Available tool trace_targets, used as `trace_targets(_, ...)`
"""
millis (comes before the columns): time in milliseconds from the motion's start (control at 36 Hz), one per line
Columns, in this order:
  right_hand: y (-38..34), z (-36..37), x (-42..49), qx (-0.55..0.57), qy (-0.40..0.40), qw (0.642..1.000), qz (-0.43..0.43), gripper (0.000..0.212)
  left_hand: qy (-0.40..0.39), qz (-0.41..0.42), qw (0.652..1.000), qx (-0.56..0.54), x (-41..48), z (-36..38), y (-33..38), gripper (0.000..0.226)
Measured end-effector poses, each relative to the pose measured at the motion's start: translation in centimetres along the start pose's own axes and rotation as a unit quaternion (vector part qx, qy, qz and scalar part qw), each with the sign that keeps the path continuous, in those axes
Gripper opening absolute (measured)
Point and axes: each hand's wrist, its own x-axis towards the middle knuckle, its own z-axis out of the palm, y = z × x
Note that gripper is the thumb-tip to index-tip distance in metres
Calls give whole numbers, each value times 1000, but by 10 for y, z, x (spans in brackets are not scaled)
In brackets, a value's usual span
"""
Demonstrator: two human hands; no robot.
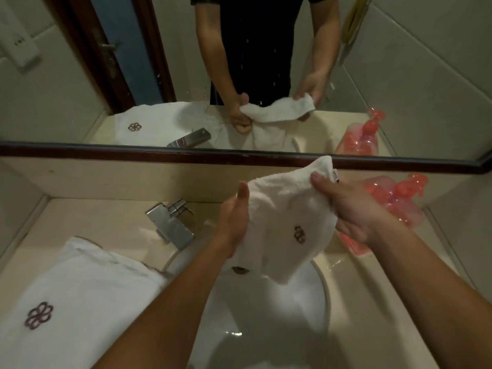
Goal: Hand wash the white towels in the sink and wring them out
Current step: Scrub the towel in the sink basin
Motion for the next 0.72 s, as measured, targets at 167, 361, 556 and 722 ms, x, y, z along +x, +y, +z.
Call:
trace_targets(167, 10, 0, 11, -99, 125, 987, -21, 19, -5, 3, 1000, 18, 2, -2, 7, 113)
trace_targets(361, 57, 63, -1, 9, 53, 998, 11, 63, 64, -23, 995, -72, -1, 36, 23, 75)
trace_targets(556, 68, 65, 5, -36, 129, 990, -54, 45, 33, 5, 999, -20, -5, 41, 15, 88)
trace_targets(722, 76, 82, -13, -73, 100, 990, -69, 33, 77, -4, 997, -31, 0, 43, 24, 87)
